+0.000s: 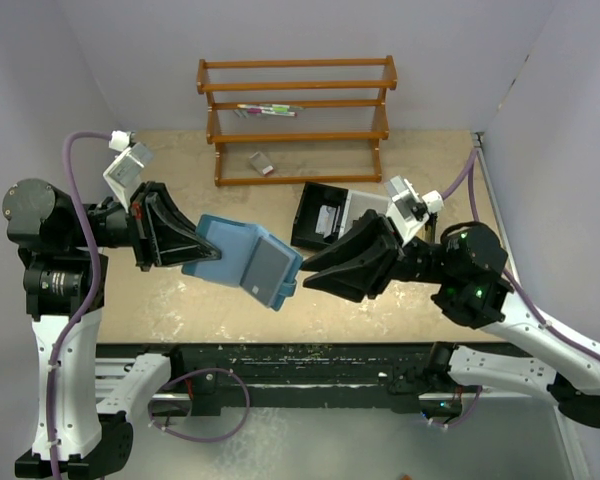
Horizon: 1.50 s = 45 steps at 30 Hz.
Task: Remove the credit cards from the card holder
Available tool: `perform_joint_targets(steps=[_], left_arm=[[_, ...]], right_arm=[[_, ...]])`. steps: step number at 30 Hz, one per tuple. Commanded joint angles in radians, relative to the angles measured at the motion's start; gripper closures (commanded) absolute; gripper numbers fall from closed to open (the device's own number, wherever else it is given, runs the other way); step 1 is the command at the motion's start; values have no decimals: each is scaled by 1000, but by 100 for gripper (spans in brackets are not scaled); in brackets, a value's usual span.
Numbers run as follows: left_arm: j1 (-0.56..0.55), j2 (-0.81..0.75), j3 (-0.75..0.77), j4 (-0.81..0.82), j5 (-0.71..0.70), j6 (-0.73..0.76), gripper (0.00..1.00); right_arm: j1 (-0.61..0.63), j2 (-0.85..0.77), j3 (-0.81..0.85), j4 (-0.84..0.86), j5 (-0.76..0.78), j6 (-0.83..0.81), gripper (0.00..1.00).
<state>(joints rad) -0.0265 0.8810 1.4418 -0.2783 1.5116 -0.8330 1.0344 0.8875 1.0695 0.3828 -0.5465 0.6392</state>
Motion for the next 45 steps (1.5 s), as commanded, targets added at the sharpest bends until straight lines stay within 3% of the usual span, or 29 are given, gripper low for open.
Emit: perform_joint_targets(steps=[1, 9, 13, 23, 29, 36, 45], left_arm=[[4, -9, 38, 69, 6, -44, 100], [5, -5, 56, 83, 7, -63, 100], [5, -2, 61, 110, 5, -85, 100], [5, 4, 68, 131, -2, -106, 100], [5, 9, 71, 140, -6, -112, 100], [4, 10, 74, 145, -5, -120, 100], [5, 10, 75, 158, -4, -136, 100]], right_arm=[[5, 54, 79, -92, 80, -70, 63], [5, 53, 54, -100, 91, -76, 51], [5, 48, 47, -142, 124, -98, 51], [5, 11, 1, -56, 43, -74, 60], [5, 5, 4, -58, 58, -85, 71], [5, 24, 25, -74, 95, -93, 78], [6, 34, 25, -43, 161, -88, 78]])
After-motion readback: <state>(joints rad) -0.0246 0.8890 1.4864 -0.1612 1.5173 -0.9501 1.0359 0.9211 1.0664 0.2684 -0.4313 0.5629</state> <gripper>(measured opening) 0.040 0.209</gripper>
